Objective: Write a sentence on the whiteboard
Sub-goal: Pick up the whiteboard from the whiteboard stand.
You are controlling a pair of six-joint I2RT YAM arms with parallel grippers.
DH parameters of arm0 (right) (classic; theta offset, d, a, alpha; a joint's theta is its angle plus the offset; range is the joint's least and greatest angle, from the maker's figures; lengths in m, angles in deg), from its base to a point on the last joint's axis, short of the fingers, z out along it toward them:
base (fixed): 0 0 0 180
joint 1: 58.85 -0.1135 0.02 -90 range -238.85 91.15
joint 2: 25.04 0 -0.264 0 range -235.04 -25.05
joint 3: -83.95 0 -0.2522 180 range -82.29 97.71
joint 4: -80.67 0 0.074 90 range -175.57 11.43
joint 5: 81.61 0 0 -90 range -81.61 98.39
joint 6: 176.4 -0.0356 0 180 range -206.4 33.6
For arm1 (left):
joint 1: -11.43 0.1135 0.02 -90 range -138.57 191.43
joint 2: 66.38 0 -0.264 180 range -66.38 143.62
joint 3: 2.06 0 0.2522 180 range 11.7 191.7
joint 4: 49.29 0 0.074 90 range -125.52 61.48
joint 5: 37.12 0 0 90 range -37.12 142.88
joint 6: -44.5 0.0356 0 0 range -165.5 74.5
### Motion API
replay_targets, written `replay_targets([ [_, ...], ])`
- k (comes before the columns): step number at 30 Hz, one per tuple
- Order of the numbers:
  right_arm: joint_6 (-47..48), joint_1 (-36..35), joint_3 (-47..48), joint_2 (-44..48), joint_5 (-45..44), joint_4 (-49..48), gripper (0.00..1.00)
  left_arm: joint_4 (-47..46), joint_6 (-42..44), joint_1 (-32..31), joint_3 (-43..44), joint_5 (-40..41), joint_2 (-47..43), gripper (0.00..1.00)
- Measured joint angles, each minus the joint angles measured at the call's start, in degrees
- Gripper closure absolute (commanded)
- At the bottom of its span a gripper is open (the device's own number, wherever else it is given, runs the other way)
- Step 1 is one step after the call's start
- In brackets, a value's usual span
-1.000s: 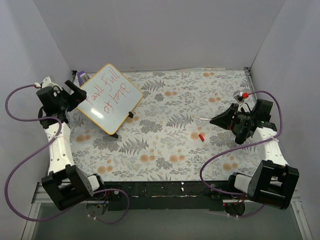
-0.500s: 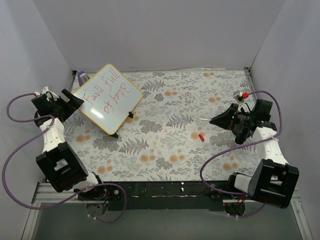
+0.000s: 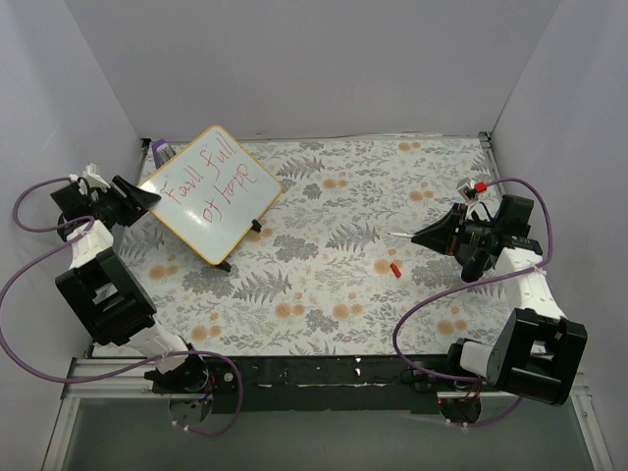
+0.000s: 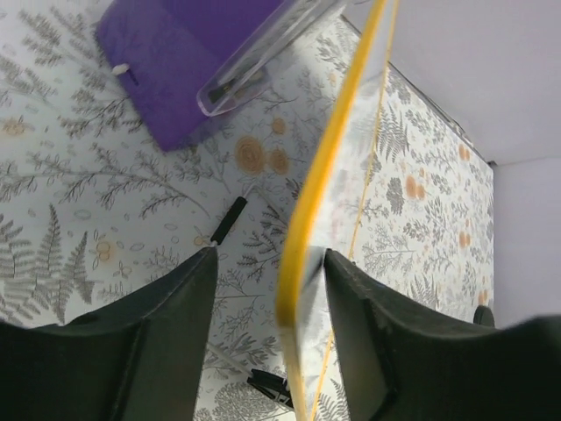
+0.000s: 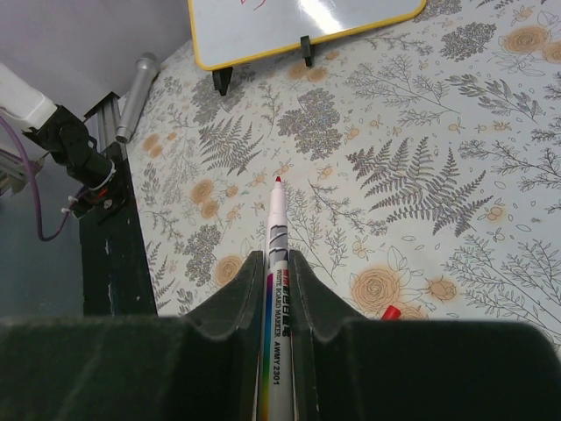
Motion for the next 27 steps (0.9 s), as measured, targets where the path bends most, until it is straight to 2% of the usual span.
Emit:
replay_targets([
  [2,0.2,0.0,0.1,-0.1,0.0,0.0,0.99,-0.2,0.0,0.2,1.3,-2.6,1.0,0.73],
  [3,0.3,0.0,0.2,-0.2,0.0,0.0,0.99,-0.3,0.2,0.2,2.1,-4.2,1.6,0.85],
  [7,0.6,0.0,0.3,-0.4,0.0,0.2,0.99,-0.7,0.2,0.5,3.8,-11.2,3.7,1.00],
  [10,0.6,0.0,0.3,-0.5,0.0,0.3,0.99,-1.0,-0.1,0.8,3.8,-16.6,3.7,1.00],
  [15,0.7,0.0,0.3,-0.6,0.0,0.3,0.99,-5.9,-0.8,0.8,1.1,-19.7,2.5,1.00],
  [21,0.8,0.0,0.3,-0.6,0.0,0.3,0.99,-10.7,-3.1,0.0,-2.1,-19.5,-1.0,1.00],
  [27,0.8,0.0,0.3,-0.6,0.0,0.5,0.99,-11.9,-6.3,-1.2,-3.1,-15.1,-7.2,1.00],
])
